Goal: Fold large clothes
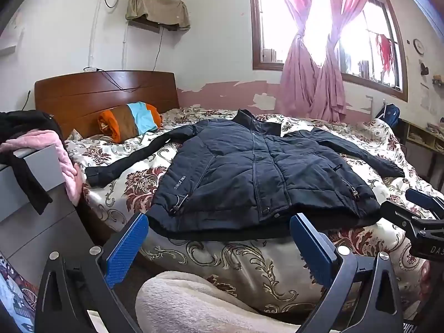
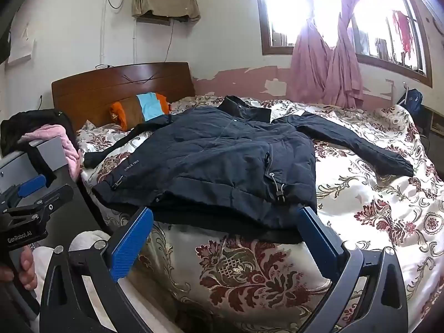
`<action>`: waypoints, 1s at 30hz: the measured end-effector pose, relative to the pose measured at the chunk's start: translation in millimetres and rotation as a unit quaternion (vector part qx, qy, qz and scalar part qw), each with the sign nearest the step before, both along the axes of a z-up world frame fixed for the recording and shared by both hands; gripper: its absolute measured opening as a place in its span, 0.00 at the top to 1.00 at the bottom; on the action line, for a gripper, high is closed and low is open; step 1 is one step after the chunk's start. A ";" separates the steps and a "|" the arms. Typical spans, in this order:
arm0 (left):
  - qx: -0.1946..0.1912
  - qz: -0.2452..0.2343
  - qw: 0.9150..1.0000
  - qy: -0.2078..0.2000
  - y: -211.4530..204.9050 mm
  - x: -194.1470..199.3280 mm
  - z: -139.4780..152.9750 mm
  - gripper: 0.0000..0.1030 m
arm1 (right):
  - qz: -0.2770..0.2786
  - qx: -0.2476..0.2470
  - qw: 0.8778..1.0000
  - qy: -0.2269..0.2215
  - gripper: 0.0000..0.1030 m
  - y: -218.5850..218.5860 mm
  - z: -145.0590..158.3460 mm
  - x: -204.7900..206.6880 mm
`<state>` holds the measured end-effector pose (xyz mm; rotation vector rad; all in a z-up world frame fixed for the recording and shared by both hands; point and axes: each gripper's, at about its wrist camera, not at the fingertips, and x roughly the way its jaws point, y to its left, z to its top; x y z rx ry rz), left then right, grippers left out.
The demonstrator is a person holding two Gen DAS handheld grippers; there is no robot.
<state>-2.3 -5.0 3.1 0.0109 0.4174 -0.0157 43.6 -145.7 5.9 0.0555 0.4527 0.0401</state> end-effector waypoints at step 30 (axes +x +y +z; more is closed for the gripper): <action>-0.001 -0.002 1.000 0.000 -0.1 -1.1 1.4 0.00 | 0.000 0.001 1.000 0.003 0.01 -2.1 -0.9 0.3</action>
